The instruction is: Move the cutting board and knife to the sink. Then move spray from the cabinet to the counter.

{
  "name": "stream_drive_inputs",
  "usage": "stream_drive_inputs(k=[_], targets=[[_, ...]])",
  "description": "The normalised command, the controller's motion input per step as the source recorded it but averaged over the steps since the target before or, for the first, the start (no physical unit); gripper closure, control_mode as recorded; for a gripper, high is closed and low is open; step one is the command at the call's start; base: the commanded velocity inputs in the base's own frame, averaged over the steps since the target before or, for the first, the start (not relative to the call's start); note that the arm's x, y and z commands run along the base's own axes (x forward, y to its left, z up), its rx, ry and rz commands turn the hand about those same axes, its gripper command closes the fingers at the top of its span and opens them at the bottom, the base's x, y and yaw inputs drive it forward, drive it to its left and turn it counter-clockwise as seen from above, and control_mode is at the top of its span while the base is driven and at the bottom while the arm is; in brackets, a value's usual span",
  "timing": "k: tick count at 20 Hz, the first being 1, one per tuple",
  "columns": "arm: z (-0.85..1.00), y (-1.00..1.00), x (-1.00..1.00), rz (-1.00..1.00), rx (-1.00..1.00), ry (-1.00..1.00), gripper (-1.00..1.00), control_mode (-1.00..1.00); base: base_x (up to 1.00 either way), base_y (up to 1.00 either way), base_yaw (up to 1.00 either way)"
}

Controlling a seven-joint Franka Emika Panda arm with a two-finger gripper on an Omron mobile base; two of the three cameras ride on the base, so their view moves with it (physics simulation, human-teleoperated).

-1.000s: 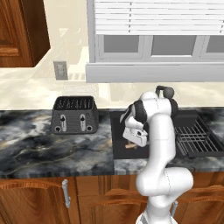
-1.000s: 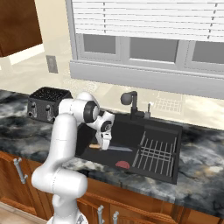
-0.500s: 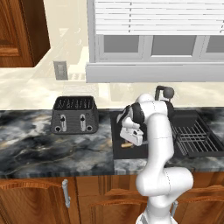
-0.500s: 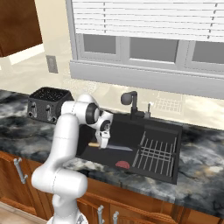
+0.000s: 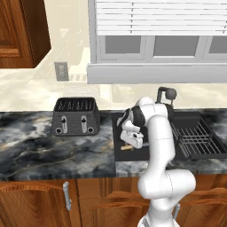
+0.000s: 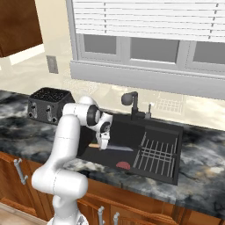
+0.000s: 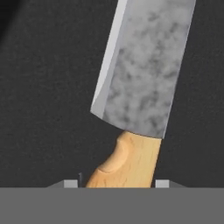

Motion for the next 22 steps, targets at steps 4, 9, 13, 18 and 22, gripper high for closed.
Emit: stream_drive_inputs(k=[4,9,13,18,22], targets=[[0.00,-0.26,0.00,0.00,0.03,-0.02,-1.00,-1.00,0.00,0.00,0.00],[0.03,-0.17,-0.01,0.00,0.05,-0.03,-1.00,-1.00,0.00,0.00,0.00],[0.14,-0.01,-0.11,0.00,0.01,-0.11,-1.00,-1.00,0.00,0.00,0.00],[0.44,0.00,-0.21,0.00,0.01,-0.10,-1.00,-1.00,0.00,0.00,0.00],[0.94,0.00,-0.34,0.01,0.02,-0.04,-1.00,-1.00,0.00,0.00,0.00]])
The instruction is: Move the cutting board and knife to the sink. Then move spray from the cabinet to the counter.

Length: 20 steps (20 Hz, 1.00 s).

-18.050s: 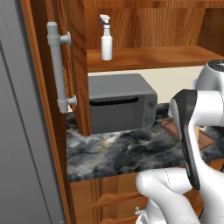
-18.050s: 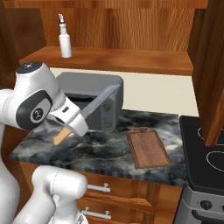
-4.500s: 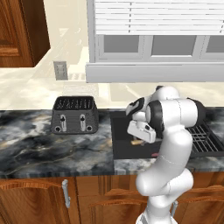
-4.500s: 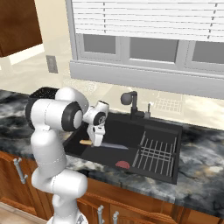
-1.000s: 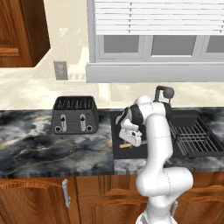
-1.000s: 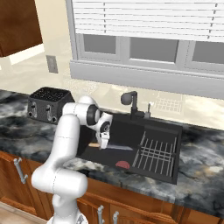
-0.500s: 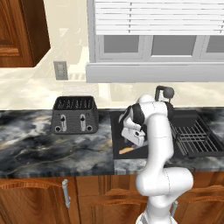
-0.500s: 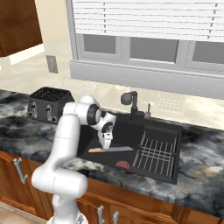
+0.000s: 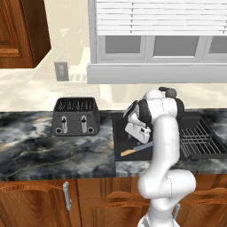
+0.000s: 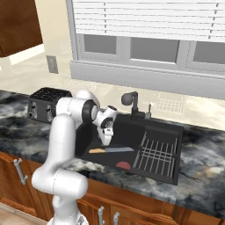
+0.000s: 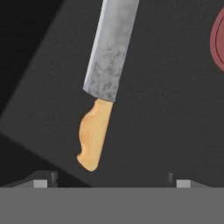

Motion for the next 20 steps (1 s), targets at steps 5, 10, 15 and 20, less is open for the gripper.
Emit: stream_drive_inputs(k=[5,10,15,20], targets=[[1.00,-0.03,-0.49,0.11,0.00,0.00,-1.00,-1.00,0.00,0.00,0.00],[1.00,0.00,-0.97,0.23,0.00,-0.11,-1.00,-1.00,0.00,0.00,0.00],[1.00,0.00,-1.00,0.28,0.00,-0.25,-1.00,-1.00,0.00,0.00,0.00],[1.00,0.00,-1.00,0.30,0.00,-0.35,-1.00,-1.00,0.00,0.00,0.00]])
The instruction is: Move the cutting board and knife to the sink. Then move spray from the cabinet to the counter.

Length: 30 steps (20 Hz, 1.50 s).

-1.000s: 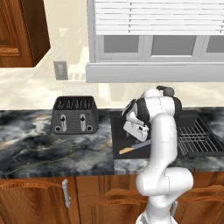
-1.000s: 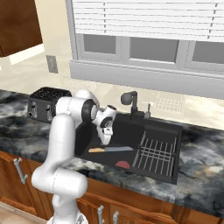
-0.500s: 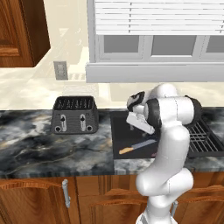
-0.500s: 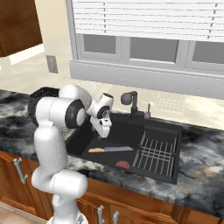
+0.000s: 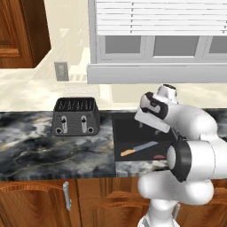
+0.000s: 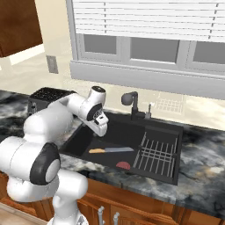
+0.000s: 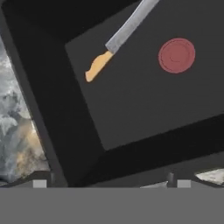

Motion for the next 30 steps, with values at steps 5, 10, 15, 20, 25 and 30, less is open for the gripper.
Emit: stream_drive_inputs(k=[5,10,15,20,25,30], targets=[[1.00,0.00,-1.00,0.28,0.00,-0.31,-1.00,-1.00,0.00,0.00,0.00],[1.00,0.00,-1.00,0.25,0.00,-0.35,-1.00,-1.00,0.00,0.00,0.00],[0.94,0.00,-0.74,0.10,-0.02,-0.20,-1.00,-1.00,0.00,0.00,0.00],[0.46,0.22,-0.03,-0.16,-0.09,0.01,-1.00,-1.00,0.00,0.00,0.00],[0.21,0.09,0.11,-0.02,-0.04,0.10,-1.00,-1.00,0.00,0.00,0.00],[0.61,0.00,-0.06,-0.09,-0.10,0.04,-1.00,-1.00,0.00,0.00,0.00]])
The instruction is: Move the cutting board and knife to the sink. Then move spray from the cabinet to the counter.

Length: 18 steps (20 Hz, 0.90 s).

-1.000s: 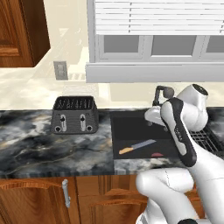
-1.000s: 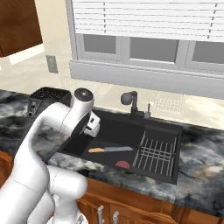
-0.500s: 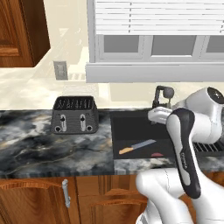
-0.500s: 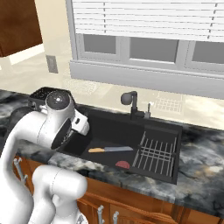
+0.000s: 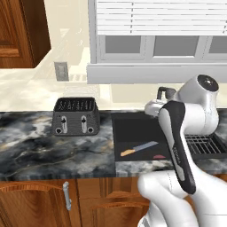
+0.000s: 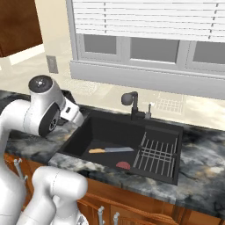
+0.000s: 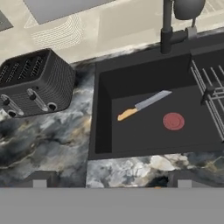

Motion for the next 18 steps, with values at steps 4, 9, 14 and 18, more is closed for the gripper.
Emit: stream_drive_inputs(k=[4,9,14,18], targets=[[0.08,-0.11,0.00,0.00,0.00,0.02,-1.00,-1.00,0.00,0.00,0.00],[0.00,-0.02,-0.07,0.08,0.00,0.00,-1.00,-1.00,0.00,0.00,0.00],[0.00,0.00,-0.62,0.09,-0.01,0.00,-1.00,1.00,-0.20,0.00,0.04],[0.00,0.00,0.00,0.00,0.00,0.00,-1.00,1.00,-1.00,-0.02,0.25]])
